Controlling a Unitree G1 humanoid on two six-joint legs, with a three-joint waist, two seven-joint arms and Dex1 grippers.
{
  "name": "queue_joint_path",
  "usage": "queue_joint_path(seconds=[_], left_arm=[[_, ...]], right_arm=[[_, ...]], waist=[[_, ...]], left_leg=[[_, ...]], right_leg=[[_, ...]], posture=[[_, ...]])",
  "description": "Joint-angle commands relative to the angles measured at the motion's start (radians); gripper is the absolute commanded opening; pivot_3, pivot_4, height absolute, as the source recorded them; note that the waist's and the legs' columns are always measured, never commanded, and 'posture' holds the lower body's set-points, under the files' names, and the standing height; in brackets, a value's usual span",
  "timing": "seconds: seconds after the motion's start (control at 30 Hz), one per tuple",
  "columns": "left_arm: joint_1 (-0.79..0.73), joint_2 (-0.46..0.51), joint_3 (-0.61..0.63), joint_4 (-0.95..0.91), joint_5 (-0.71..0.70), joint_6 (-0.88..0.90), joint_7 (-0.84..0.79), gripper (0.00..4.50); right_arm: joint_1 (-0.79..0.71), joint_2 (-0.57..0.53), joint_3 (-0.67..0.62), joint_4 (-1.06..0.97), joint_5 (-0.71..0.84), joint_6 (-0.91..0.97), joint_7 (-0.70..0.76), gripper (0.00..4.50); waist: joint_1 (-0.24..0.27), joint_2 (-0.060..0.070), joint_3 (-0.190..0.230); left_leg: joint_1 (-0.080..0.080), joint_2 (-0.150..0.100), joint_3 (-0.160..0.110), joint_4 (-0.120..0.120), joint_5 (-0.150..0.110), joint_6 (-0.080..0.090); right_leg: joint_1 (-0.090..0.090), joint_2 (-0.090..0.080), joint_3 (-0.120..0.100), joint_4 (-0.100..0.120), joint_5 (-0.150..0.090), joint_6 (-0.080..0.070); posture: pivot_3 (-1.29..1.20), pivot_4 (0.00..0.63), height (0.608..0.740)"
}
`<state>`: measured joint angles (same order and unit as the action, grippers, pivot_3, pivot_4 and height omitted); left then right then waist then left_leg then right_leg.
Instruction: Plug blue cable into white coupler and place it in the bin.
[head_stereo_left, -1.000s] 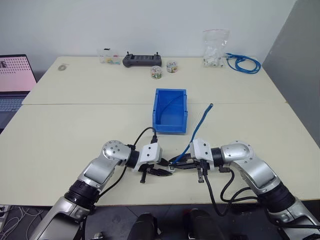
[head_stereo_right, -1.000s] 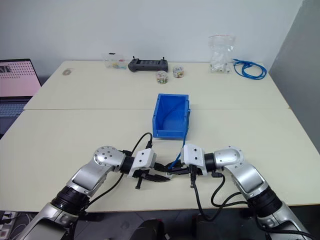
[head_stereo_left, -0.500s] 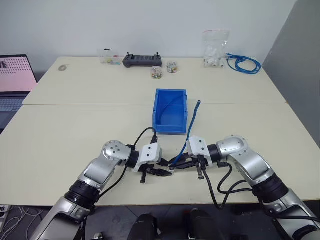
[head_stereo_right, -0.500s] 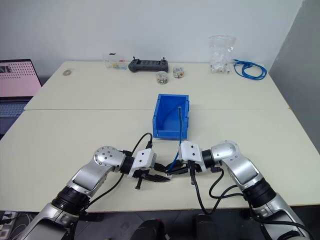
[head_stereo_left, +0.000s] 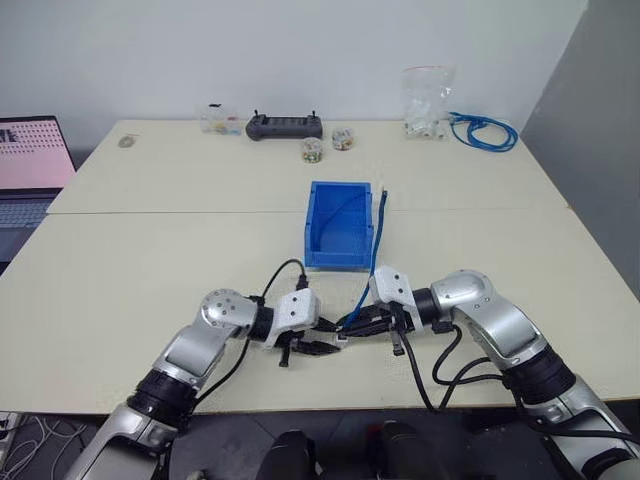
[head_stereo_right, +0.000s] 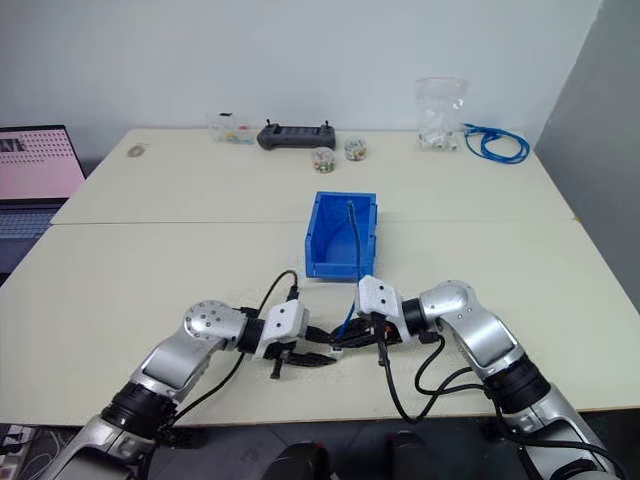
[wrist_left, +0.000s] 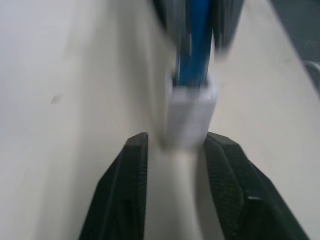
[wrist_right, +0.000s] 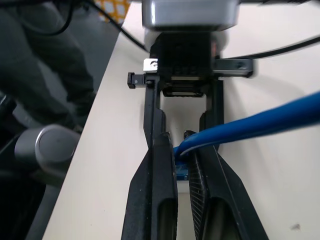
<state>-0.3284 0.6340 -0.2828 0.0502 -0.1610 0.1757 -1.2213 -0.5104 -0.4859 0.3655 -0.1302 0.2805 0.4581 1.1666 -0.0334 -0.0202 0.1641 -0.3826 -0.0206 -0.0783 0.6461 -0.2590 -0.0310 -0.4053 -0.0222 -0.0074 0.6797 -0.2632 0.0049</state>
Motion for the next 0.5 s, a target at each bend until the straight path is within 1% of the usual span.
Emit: queue_joint_path(seconds=[0.03, 0.1, 0.17, 0.2, 0.23, 0.33, 0.47, 0.5], left_arm=[[0.028, 0.042, 0.142, -0.135, -0.108, 0.124, 0.051, 2.62], [0.048, 0.051, 0.203, -0.198, -0.147, 0.182, 0.093, 3.05], [0.060, 0.048, 0.258, -0.242, -0.165, 0.219, 0.152, 3.55], [0.065, 0.041, 0.289, -0.266, -0.174, 0.238, 0.190, 3.73], [0.069, 0.026, 0.320, -0.290, -0.175, 0.251, 0.243, 3.99], [0.111, 0.014, 0.369, -0.377, -0.188, 0.307, 0.328, 4.49], [0.149, 0.024, 0.355, -0.437, -0.139, 0.305, 0.393, 4.50], [0.143, 0.017, 0.348, -0.442, -0.130, 0.305, 0.413, 4.50]], right_arm=[[-0.040, -0.013, -0.112, -0.095, 0.087, 0.115, -0.056, 0.04], [-0.057, -0.027, -0.146, -0.121, 0.120, 0.170, -0.069, 0.03], [-0.078, -0.037, -0.167, -0.134, 0.138, 0.208, -0.081, 0.03], [-0.100, -0.038, -0.179, -0.132, 0.147, 0.229, -0.092, 0.03], [-0.134, -0.036, -0.191, -0.117, 0.151, 0.248, -0.104, 0.03], [-0.267, -0.016, -0.203, -0.014, 0.154, 0.309, -0.134, 0.03], [-0.425, 0.020, -0.155, 0.189, 0.104, 0.284, -0.124, 0.03], [-0.465, 0.031, -0.134, 0.255, 0.077, 0.255, -0.115, 0.03]], waist=[[0.002, 0.000, 0.001], [0.004, 0.001, 0.001], [0.004, 0.000, 0.001], [0.005, 0.000, 0.001], [0.005, 0.000, 0.001], [-0.002, 0.001, 0.001], [0.000, 0.001, 0.002], [0.002, 0.001, 0.002]], left_leg=[[0.000, 0.000, -0.001, 0.000, 0.000, 0.000], [0.000, 0.000, -0.001, 0.000, 0.000, 0.000], [-0.001, 0.000, -0.001, 0.000, 0.000, 0.000], [-0.001, -0.001, -0.001, 0.000, 0.000, 0.000], [-0.001, -0.001, -0.001, 0.000, 0.000, 0.000], [0.000, 0.000, 0.000, 0.000, 0.000, 0.000], [0.001, 0.000, 0.000, -0.001, 0.000, 0.000], [0.001, 0.000, 0.000, -0.001, 0.000, 0.000]], right_leg=[[0.000, 0.000, -0.001, 0.000, 0.000, 0.000], [0.000, 0.000, -0.001, 0.000, 0.000, 0.000], [0.001, -0.001, -0.001, -0.001, 0.000, 0.000], [0.001, -0.001, -0.001, -0.001, 0.000, 0.000], [0.001, -0.001, -0.001, -0.001, 0.000, 0.000], [0.000, -0.001, 0.000, -0.001, 0.000, 0.000], [0.000, 0.000, 0.000, 0.000, 0.001, -0.002], [0.000, 0.000, -0.001, 0.000, 0.003, -0.005]], posture=[[0.00, 0.150, 0.740], [0.00, 0.150, 0.740], [0.00, 0.150, 0.740], [0.00, 0.150, 0.740], [0.00, 0.150, 0.740], [0.00, 0.150, 0.740], [0.00, 0.150, 0.740], [0.00, 0.150, 0.740]])
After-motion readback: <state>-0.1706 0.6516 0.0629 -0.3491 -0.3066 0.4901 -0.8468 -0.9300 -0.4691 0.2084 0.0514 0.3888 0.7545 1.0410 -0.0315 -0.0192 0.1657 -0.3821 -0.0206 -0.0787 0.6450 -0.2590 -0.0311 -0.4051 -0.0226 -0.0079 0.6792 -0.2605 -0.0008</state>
